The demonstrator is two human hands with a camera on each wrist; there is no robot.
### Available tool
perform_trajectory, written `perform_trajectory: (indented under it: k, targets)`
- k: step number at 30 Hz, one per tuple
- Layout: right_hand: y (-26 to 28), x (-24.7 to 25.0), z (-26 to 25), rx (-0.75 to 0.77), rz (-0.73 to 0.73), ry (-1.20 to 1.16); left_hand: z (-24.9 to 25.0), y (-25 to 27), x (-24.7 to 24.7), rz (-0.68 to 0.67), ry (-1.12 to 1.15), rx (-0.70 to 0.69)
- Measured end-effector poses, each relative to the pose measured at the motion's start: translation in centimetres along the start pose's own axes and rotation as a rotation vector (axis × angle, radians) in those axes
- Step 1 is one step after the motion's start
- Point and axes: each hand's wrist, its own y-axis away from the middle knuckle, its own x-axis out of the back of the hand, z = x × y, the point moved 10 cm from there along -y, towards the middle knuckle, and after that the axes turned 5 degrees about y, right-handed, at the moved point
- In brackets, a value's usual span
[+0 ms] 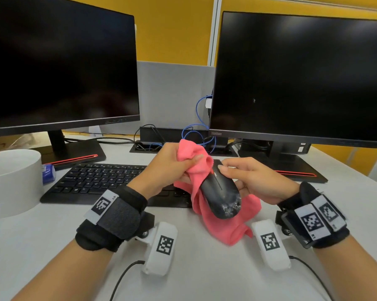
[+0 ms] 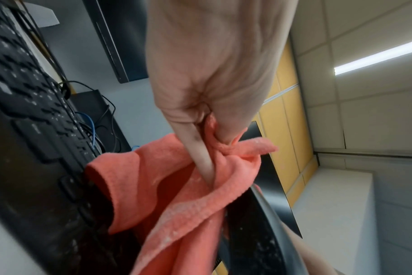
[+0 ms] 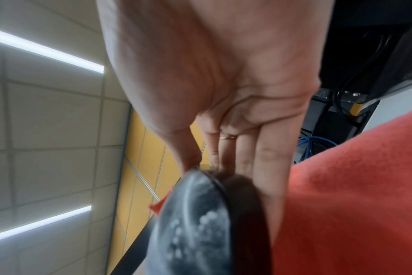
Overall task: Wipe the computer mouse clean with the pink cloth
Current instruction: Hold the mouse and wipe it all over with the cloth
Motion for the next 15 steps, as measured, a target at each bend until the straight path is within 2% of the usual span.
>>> perform_trajectory:
  k: [5, 11, 13, 15]
  targets:
    - [0.1, 1.2, -0.5, 0.048, 0.034, -0.032, -0.2, -0.4, 1.1, 0.023, 0.173, 0.018]
    - [-0.1, 2.3, -0.7, 0.108, 0.141, -0.136, 1.1, 0.0, -0.3, -0.208, 0.401, 0.119]
    - [-0.2, 2.7, -0.9, 0.134, 0.204, -0.125, 1.6, 0.2, -0.8, -0.255, 0.368, 0.101]
    - [-0.1, 2.8, -1.3, 0.162, 0.239, -0.091, 2.0, 0.4, -0.9, -0.24, 0.265, 0.065]
